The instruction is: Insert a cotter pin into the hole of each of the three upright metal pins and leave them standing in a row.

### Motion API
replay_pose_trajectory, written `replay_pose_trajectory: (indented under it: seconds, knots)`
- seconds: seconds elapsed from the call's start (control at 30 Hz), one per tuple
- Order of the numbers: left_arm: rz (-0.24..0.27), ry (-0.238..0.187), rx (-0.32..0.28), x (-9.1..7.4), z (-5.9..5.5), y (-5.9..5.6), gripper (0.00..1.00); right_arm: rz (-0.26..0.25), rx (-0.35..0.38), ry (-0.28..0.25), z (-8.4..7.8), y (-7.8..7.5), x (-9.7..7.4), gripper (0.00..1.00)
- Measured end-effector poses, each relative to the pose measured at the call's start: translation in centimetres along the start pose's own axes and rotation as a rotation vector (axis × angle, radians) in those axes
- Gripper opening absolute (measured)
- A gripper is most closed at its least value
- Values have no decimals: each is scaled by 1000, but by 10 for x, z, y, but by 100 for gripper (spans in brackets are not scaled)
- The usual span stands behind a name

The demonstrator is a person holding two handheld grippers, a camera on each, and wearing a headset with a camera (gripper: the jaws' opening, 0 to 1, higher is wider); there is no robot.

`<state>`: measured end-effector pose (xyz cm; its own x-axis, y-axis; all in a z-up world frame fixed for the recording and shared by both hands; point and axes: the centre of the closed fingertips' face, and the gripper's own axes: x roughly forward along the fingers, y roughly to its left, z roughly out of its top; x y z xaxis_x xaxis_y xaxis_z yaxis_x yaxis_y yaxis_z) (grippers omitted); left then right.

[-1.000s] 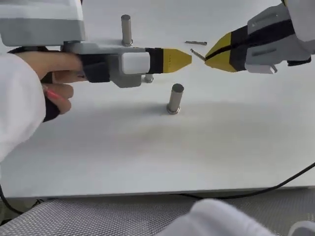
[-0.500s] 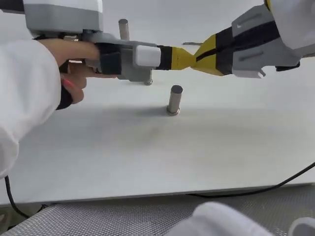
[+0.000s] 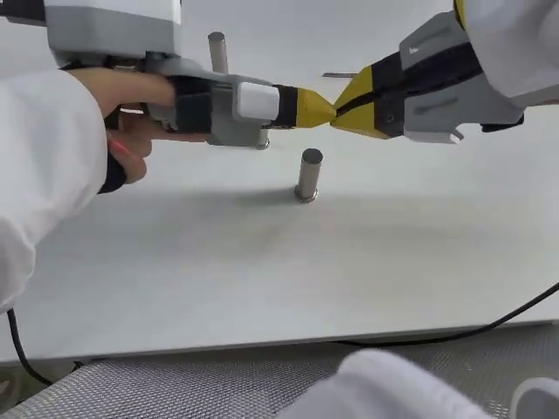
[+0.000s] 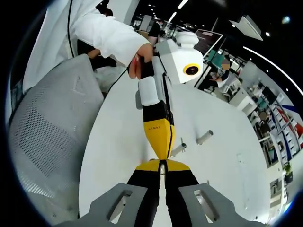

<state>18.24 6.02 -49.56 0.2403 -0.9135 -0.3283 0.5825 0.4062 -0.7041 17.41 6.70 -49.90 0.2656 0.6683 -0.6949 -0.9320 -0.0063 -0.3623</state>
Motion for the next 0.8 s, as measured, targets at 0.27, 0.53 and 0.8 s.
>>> replay_pose_trajectory:
  seconds: [0.27, 0.53, 0.8]
  knots:
    - [-10, 13, -46, 0, -2, 0, 3, 5, -9, 1, 1, 1, 0, 0]
    - [-13, 19, -67, -2, -3, 2, 2, 7, -15, -2, 3, 0, -1, 0]
    - [0, 34, -45, -4, -4, 3, 1, 10, -24, -5, 3, 2, 2, 0]
